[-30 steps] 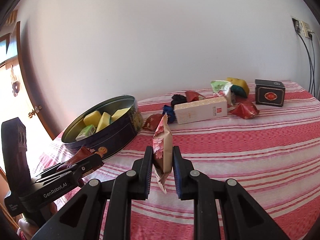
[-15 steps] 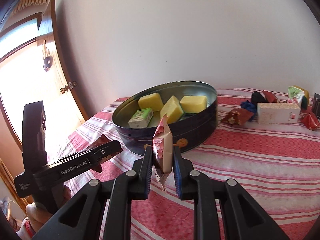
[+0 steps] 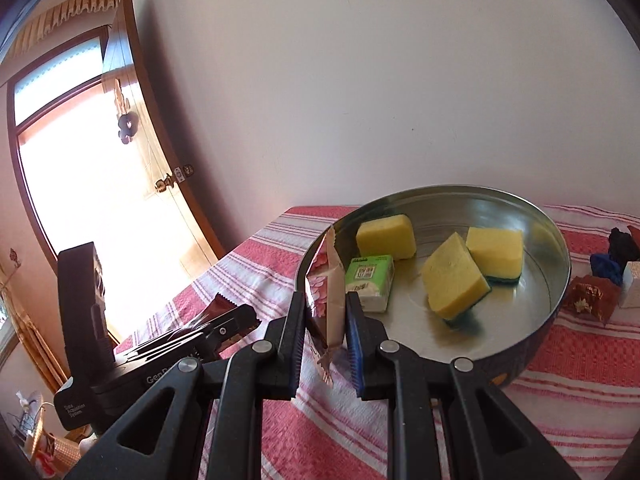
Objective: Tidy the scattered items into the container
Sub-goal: 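Open both grippers to drop the candies into the tin, then move both grippers back toward the remaining red candies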
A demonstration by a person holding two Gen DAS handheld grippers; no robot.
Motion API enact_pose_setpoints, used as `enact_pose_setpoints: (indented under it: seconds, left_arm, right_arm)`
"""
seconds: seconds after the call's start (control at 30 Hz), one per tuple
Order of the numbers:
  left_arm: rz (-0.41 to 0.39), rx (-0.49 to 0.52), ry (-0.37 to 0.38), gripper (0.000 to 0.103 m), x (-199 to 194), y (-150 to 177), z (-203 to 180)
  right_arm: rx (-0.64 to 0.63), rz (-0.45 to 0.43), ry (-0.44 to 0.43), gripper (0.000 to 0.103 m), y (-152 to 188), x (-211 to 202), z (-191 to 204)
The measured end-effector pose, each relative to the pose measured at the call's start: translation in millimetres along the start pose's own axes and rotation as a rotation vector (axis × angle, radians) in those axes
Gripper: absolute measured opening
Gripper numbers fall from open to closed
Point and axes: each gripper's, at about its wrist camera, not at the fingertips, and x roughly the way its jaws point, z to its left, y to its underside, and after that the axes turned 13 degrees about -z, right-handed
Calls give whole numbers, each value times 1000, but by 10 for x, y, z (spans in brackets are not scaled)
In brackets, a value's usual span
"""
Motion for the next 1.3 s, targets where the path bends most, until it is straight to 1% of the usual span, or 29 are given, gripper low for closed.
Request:
enact_pose_setpoints:
  seconds: [0.1, 0.17, 0.23, 0.3, 0.33, 0.4, 0.43, 0.47, 0.5, 0.53, 0.57, 0.6, 0.67, 0.77, 0.87, 0.93, 0.97, 1.0, 1.03, 1.07, 1.1, 1.23, 1.3]
  left_arm:
    - [-15, 23, 45, 32, 157, -177, -186]
    - [-15, 51, 64, 32, 318, -257, -339]
    - [0, 89, 51, 32, 530, -255, -507]
    - [30, 130, 32, 32, 753, -198, -642]
    - [42, 148, 15, 33, 832, -159, -688]
    - [48, 172, 4, 42, 901, -101, -747]
    - [36, 184, -6, 57, 898, -83, -766]
    - [15, 198, -35, 75, 884, -72, -781]
    - [-13, 215, -74, 82, 862, -69, -791]
    - [-42, 232, -109, 91, 831, -74, -798]
    - [-70, 243, -132, 95, 792, -83, -800]
    - [-93, 245, -147, 97, 753, -94, -796]
    - [-123, 228, -159, 102, 686, -118, -774]
    - [-130, 196, -159, 102, 649, -130, -714]
    - [-108, 174, -172, 102, 659, -113, -652]
    - [-108, 160, -179, 102, 637, -102, -629]
    - [-114, 153, -185, 102, 625, -98, -614]
    - [-124, 148, -192, 102, 589, -94, -632]
    - [-136, 147, -201, 102, 568, -98, -649]
    - [-150, 150, -212, 102, 562, -97, -646]
    - [-163, 158, -224, 102, 566, -87, -647]
    - [-196, 230, -268, 102, 565, -15, -708]
    - [-197, 259, -274, 102, 566, 14, -737]
  right_arm:
    - [0, -37, 67, 21, -237, 214, -190]
    - [8, -46, 105, 21, -361, 399, -366]
    - [26, -22, 111, 22, -426, 603, -556]
    - [62, 16, 105, 22, -415, 769, -743]
    - [74, 18, 105, 22, -396, 800, -813]
    - [80, 1, 98, 23, -367, 788, -881]
    - [80, -4, 87, 24, -364, 780, -888]
    - [74, -8, 85, 29, -364, 774, -881]
    - [64, -15, 88, 37, -364, 766, -865]
    - [54, -26, 91, 39, -363, 753, -845]
    - [47, -40, 93, 43, -362, 734, -830]
    - [44, -54, 100, 46, -359, 714, -819]
    - [45, -70, 111, 48, -352, 687, -815]
    - [41, -92, 151, 48, -332, 610, -791]
    - [1, -156, 203, 50, -315, 453, -740]
    - [-50, -194, 232, 61, -289, 306, -696]
    - [-77, -222, 249, 68, -254, 216, -679]
    - [-99, -259, 266, 73, -205, 114, -665]
    - [-115, -301, 274, 74, -154, 13, -652]
    - [-123, -336, 274, 79, -110, -79, -642]
    - [-127, -353, 278, 84, -77, -142, -634]
    - [-143, -326, 307, 85, 30, -203, -626]
    - [-151, -307, 318, 85, 52, -199, -615]
